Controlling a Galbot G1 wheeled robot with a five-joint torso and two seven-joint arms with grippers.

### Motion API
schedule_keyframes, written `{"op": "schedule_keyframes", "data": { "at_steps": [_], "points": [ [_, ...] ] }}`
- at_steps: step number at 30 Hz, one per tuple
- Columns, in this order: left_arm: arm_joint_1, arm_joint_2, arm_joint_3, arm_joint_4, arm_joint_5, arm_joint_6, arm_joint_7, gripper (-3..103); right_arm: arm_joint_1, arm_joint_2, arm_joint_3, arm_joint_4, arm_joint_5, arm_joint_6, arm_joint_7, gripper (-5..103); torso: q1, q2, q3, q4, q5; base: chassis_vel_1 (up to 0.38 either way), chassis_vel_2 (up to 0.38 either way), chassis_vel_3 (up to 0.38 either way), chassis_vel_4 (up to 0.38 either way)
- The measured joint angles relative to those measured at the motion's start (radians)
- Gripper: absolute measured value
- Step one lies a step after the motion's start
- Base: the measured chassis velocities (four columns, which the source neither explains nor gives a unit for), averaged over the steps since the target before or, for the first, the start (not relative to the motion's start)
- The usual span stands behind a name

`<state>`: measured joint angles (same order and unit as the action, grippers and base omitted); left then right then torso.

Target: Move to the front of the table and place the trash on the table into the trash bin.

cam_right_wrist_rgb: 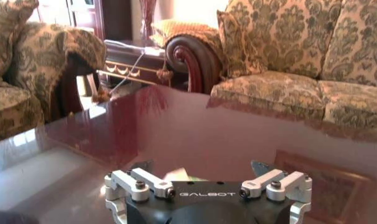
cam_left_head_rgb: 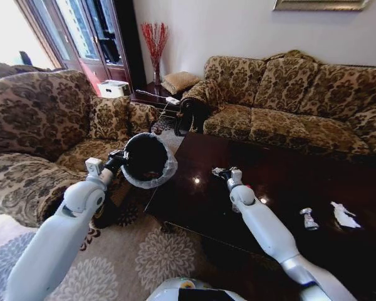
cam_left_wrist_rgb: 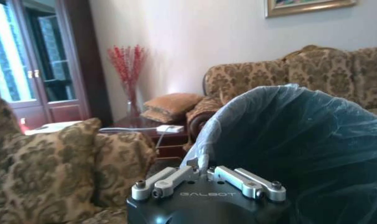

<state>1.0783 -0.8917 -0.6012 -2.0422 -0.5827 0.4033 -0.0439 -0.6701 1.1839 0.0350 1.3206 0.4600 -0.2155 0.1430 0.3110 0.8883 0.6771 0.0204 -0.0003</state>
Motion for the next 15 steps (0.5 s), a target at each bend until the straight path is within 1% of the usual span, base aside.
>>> {"op": "schedule_keyframes", "data": {
  "at_steps": [1, 5, 10, 13, 14, 15],
  "points": [
    [0.0, 0.0, 0.0, 0.0, 0.0, 0.0, 0.0, 0, 0.0, 0.0, 0.0, 0.0, 0.0, 0.0, 0.0, 100, 0.0, 0.0, 0.0, 0.0, 0.0, -0.086, -0.065, -0.073, -0.071],
    [0.009, 0.0, -0.001, -0.012, -0.019, -0.008, 0.0, 0, 0.033, 0.031, -0.039, -0.043, -0.003, -0.005, -0.057, 100, 0.0, 0.0, 0.0, -0.0006, 0.0001, -0.063, -0.064, -0.07, -0.073],
    [0.011, -0.002, -0.002, -0.016, -0.02, -0.008, 0.001, 0, 0.055, 0.045, -0.061, -0.08, -0.021, -0.007, -0.089, 101, 0.0, 0.0, 0.0, -0.0003, 0.0001, -0.02, -0.015, -0.018, -0.021],
    [0.012, -0.007, -0.002, -0.02, -0.02, -0.008, 0.002, 0, 0.079, 0.062, -0.094, -0.137, -0.043, -0.004, -0.114, 91, 0.0, 0.0, 0.0, 0.0003, -0.0001, 0.0, 0.0, 0.0, 0.0],
    [0.013, -0.008, -0.002, -0.022, -0.02, -0.008, 0.004, 0, 0.083, 0.069, -0.101, -0.154, -0.053, -0.002, -0.117, 86, 0.0, 0.0, 0.0, 0.0003, -0.0001, 0.0, 0.0, 0.0, 0.0],
    [0.013, -0.008, -0.002, -0.022, -0.02, -0.008, 0.004, 0, 0.083, 0.069, -0.101, -0.154, -0.053, -0.002, -0.117, 86, 0.0, 0.0, 0.0, 0.0003, -0.0001, 0.0, 0.0, 0.0, 0.0]
  ]
}}
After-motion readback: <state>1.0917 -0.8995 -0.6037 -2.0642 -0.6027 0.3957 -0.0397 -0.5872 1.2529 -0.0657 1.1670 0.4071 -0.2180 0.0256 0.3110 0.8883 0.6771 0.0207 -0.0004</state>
